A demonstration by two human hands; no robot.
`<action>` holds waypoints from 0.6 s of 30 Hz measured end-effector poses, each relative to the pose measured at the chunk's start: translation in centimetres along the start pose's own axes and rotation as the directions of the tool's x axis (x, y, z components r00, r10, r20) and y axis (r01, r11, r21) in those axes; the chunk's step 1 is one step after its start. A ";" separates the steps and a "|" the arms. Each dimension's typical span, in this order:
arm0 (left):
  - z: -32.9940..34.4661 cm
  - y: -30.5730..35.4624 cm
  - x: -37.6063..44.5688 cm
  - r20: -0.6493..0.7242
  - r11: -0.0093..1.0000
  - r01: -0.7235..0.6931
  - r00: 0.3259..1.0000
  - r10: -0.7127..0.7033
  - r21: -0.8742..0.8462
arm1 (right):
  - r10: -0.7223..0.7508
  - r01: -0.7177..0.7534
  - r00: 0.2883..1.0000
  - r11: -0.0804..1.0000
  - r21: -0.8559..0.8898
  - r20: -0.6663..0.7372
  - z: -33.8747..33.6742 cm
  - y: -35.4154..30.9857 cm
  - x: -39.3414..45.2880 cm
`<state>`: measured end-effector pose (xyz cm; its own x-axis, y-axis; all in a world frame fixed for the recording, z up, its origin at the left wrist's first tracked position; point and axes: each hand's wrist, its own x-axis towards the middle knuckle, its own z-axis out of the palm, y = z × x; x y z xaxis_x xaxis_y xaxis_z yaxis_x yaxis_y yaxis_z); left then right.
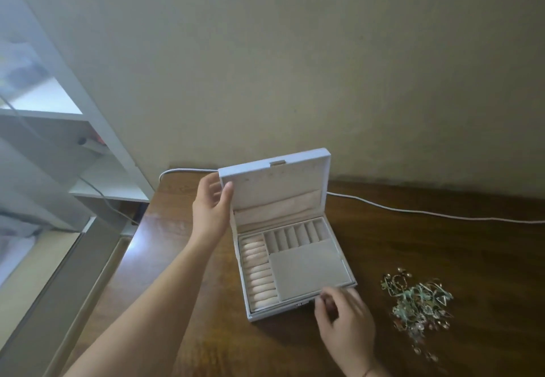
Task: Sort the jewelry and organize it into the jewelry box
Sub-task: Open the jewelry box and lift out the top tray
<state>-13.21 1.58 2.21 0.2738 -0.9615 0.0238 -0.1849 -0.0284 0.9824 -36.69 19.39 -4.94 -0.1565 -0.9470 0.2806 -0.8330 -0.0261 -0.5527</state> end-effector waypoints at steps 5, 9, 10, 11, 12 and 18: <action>0.4 -2.1 0.7 0.035 0.998 0.053 0.998 -0.052 -0.029 | -0.143 0.161 0.954 0.986 -0.050 0.264 -1.0 -2.1 5.4; -0.2 -4.4 -0.4 0.137 0.989 0.132 0.981 -0.141 0.072 | -0.149 0.213 0.838 0.975 -0.065 0.525 0.7 -5.3 9.4; -0.3 -4.9 -0.8 0.155 0.983 0.153 0.974 -0.168 0.099 | -0.133 0.213 0.820 0.974 -0.081 0.556 1.4 -6.2 10.2; -0.5 -5.2 -1.4 0.168 0.978 0.170 0.968 -0.189 0.118 | -0.117 0.217 0.809 0.970 -0.108 0.576 2.2 -7.0 10.9; -0.6 -5.6 -1.9 0.174 0.973 0.187 0.962 -0.209 0.134 | -0.093 0.223 0.802 0.963 -0.152 0.590 3.0 -7.7 11.5; -1.2 -8.0 -4.2 0.203 0.963 0.202 0.950 -0.236 0.177 | 0.200 0.109 0.823 0.863 -0.493 0.532 6.8 -9.7 12.2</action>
<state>-11.70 6.15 -5.55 0.1123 -0.9624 -0.2472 -0.2904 -0.2697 0.9181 -26.92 5.89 -1.43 -0.0132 -0.9549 -0.2967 -0.9977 0.0324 -0.0601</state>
